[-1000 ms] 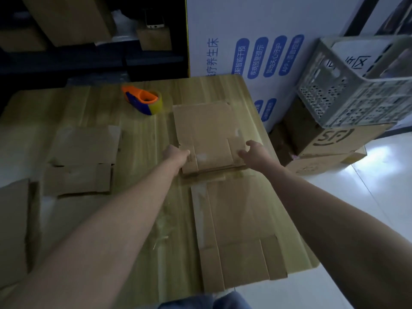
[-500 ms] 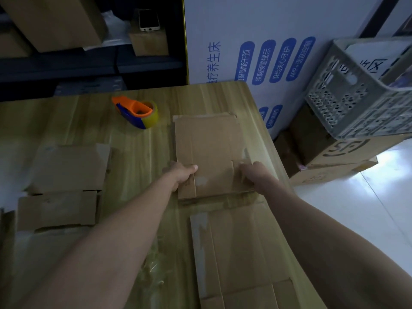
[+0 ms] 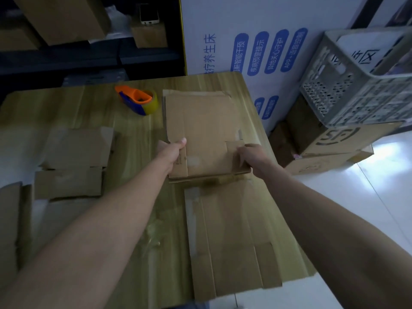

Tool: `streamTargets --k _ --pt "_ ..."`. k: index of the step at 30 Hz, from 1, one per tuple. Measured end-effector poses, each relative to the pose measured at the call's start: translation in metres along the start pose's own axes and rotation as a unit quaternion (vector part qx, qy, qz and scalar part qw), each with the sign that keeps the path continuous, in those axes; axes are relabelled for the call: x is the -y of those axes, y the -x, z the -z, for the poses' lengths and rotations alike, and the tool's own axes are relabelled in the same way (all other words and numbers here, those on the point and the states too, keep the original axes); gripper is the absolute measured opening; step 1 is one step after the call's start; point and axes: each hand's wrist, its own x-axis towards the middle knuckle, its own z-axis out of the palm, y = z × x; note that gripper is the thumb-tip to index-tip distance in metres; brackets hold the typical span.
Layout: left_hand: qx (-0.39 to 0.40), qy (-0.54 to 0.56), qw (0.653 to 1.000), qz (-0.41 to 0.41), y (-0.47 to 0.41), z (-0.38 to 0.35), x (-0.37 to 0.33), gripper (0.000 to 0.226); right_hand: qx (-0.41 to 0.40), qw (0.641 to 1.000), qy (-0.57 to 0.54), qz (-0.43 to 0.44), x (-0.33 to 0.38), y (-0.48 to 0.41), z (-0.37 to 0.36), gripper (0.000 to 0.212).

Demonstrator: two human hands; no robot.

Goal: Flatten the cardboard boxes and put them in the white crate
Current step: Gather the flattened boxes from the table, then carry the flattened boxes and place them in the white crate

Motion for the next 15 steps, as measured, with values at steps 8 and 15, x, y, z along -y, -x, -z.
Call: streamTargets --k 8,15 --pt "-0.032 -0.004 0.999 -0.032 0.09 0.051 0.048 0.06 0.022 0.995 0.079 -0.063 -0.08 0.1 0.031 0.037" --pt "-0.067 -0.033 0.997 -0.02 0.17 0.088 0.136 0.052 0.064 0.981 0.156 -0.093 -0.133 0.137 0.03 0.032"
